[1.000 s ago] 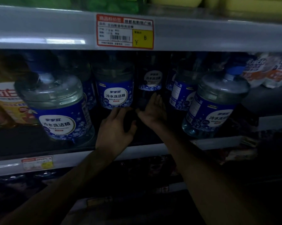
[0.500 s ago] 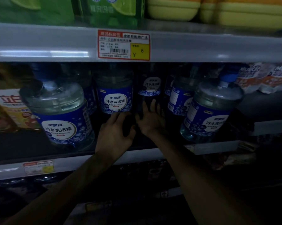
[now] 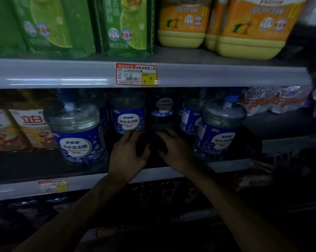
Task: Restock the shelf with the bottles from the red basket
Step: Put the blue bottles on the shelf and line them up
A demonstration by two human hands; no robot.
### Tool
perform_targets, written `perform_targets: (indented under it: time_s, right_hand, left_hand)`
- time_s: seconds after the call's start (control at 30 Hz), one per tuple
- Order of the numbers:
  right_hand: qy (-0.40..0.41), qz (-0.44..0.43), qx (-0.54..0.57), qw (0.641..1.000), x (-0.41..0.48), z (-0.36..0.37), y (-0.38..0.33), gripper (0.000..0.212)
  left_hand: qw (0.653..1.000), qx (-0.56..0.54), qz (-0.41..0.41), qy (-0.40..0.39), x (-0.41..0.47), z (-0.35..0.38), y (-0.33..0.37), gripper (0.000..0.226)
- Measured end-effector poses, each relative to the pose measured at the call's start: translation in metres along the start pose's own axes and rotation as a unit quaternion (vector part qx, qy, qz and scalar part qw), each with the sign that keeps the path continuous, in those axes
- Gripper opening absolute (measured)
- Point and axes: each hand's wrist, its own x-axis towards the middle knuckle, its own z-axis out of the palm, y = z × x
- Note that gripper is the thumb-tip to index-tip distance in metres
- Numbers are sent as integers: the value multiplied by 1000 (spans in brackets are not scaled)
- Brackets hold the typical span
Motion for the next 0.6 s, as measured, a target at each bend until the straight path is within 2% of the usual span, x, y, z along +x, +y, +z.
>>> perform_targets:
  time_s: [0.2, 0.3, 0.43, 0.53, 0.6]
  right_hand:
    - [86, -65, -6, 994, -42, -45, 0, 67]
    - [189, -70, 9, 979, -62, -74, 10, 61]
    - [308, -10, 53, 950, -82, -101, 31, 49]
    - [356, 63, 67, 930, -89, -107, 52, 48]
    - [359, 100, 93, 923, -91, -108, 68, 52]
  left_hand:
    - [995, -84, 37, 44, 8, -3, 40, 48]
    - [987, -136, 45, 68, 10, 5, 62, 44]
    - [979, -192, 44, 52, 12, 30, 88, 42]
    - [974, -226, 25, 25, 16, 53, 103, 50]
    - [967, -253, 5, 9, 18, 68, 112, 55]
